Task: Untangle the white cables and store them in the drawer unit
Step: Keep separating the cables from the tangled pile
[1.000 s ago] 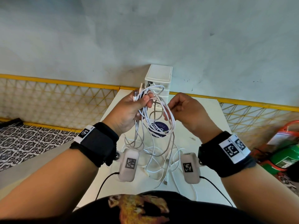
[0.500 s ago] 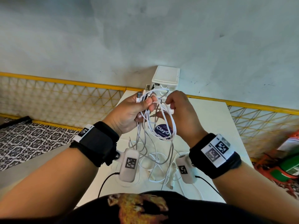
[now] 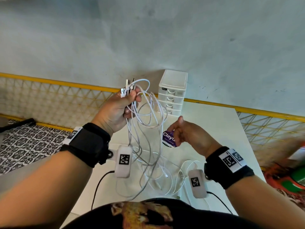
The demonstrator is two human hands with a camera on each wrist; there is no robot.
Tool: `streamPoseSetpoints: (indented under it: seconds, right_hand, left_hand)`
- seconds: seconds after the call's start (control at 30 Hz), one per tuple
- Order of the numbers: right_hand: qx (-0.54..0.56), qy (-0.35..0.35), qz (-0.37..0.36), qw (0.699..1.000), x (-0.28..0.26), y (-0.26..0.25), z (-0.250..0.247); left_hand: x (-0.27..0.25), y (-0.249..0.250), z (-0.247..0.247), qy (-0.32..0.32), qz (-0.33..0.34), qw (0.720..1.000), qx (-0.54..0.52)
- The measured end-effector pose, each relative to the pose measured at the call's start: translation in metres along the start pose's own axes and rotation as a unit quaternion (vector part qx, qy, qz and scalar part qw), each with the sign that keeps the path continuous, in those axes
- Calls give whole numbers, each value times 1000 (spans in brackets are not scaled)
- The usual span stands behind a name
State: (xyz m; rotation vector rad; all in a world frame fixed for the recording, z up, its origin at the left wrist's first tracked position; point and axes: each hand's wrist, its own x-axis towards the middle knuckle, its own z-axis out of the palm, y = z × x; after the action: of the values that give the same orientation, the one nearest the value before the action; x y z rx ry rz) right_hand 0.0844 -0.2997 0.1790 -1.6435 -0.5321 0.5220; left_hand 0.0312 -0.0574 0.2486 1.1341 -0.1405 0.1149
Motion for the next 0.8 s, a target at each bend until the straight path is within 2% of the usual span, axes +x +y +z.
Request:
streamPoseSetpoints:
  seconds: [0.07,0.13,0.23,0.33,0.4,0.57,0.63,0.8]
  right_hand:
    - [5,12,-20,1000,2,-5,4]
    - [60,-17,-31,998,2,-14,14]
    - [150,-37,-45,987,3,-31,25]
    - [130,51,-59,988,6,-40,21]
    - [115,84,-52,988,7,-36,10]
    - [160,115,-49,979,6,-36,-4]
    - [159,118,-52,979,7,-36,-4]
    - [178,125,-65,974,4,-43,-1]
  left_hand:
    - [1,-4,2,6,-2,1000,4]
    - [1,-10,6,-8,-4,1000,11]
    - [1,-15,13,-12,-3,996,87]
    - [-1,-11,9,-32,12,982,186]
    - [0,-8,2,-34,11,983,178]
    - [5,-12,-5,50,12,988,142]
    - [6,-14,-1,73,-4,984,160]
    - [0,-23,17,-18,-106,963,246]
